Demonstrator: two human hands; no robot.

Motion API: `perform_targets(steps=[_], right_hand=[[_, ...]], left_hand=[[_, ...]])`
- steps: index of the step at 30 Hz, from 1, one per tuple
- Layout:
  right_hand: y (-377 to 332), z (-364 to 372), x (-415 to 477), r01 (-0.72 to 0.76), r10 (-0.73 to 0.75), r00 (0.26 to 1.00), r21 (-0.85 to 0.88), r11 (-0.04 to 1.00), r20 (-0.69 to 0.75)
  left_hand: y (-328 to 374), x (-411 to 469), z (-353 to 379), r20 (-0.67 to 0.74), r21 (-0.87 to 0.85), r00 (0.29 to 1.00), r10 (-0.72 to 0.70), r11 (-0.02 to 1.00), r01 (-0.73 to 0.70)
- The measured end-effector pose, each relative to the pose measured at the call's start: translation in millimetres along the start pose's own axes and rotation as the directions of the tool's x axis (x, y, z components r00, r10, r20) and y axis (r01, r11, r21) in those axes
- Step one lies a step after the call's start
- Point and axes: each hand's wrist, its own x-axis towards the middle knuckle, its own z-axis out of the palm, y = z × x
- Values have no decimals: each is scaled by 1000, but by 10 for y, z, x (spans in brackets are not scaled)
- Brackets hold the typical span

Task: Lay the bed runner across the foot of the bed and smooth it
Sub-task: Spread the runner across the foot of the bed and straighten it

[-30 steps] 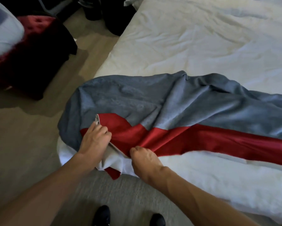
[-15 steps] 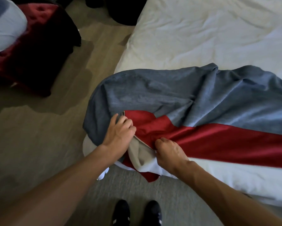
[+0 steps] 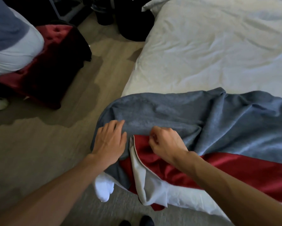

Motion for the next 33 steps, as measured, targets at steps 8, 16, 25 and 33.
perform_targets(steps=[8, 16, 25, 33], right_hand=[[-161, 31, 717, 137, -133, 989, -75, 988, 62], [-512, 272, 1537, 280, -264, 955, -122, 952, 137], [-709, 618, 2235, 388, -300, 917, -418, 821, 262], [-590, 702, 2346, 342, -219, 933, -522, 781, 284]], left_hand=[[-440, 147, 3, 116, -137, 917, -383, 908, 396], [-927, 421, 172, 209, -138, 881, -425, 879, 457], [-1362, 758, 462, 287, -271, 863, -415, 829, 489], [-1523, 883, 672, 398, -205, 830, -391, 844, 496]])
